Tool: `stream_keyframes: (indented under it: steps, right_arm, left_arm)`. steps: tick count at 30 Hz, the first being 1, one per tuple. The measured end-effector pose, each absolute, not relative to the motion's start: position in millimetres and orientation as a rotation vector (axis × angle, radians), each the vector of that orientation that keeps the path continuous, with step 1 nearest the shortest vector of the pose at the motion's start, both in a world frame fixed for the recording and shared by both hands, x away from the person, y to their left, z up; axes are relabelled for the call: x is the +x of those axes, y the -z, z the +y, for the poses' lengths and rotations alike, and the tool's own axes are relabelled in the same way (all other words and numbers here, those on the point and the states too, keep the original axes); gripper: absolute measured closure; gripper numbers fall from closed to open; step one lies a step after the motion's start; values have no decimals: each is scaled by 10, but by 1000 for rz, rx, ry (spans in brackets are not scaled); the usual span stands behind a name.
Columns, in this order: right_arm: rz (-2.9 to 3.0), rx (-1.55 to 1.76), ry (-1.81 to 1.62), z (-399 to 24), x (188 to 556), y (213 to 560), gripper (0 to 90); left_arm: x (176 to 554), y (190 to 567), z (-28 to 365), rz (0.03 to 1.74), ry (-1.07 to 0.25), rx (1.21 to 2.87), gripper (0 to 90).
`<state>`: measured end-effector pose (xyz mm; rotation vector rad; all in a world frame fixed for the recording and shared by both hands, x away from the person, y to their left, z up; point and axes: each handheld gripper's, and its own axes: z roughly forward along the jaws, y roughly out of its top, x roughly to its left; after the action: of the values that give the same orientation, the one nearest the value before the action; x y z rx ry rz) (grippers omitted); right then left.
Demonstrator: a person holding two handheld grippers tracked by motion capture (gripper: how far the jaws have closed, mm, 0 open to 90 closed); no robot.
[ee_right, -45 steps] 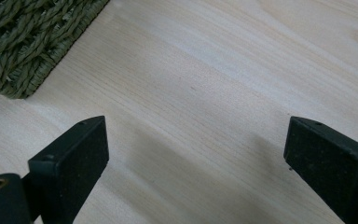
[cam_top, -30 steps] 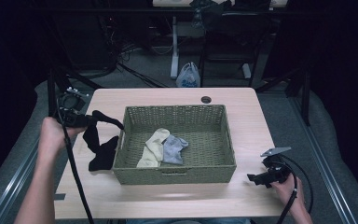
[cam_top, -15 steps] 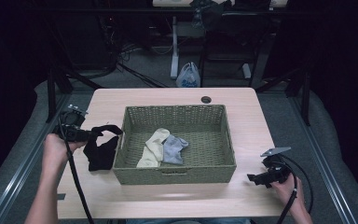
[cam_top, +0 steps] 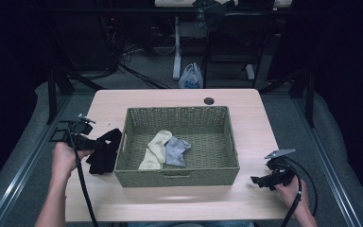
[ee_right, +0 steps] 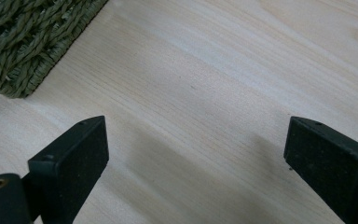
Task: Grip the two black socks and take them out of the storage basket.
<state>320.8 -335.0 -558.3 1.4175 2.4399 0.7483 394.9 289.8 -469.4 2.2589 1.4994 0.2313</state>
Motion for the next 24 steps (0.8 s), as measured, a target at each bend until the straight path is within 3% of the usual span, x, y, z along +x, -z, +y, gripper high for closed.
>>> stream_keyframes:
  steps: [10, 11, 14, 17, 20, 24]
  right_arm:
    - [2439, 1418, -749, -3351, 3208, 5581, 59]
    - [2439, 1419, -747, -3350, 3208, 5581, 59]
    - [2431, 1420, -752, -3353, 3204, 5579, 59]
    - [2438, 1426, -757, -3361, 3205, 5584, 59]
    - [2434, 1420, -749, -3354, 3204, 5580, 59]
    - [2435, 1419, -753, -3349, 3203, 5577, 59]
  left_arm:
    - [3983, 4926, 2942, 1551, -198, 2248, 787]
    - [3980, 4941, 2948, 1556, -208, 2232, 734]
    - [3940, 4908, 2949, 1589, -223, 2222, 444]
    - [3814, 4802, 2952, 1572, -277, 2191, 243]
    - [3674, 4714, 2951, 1551, -319, 2168, 147]
    - [3492, 4672, 2925, 1534, -360, 2155, 104]
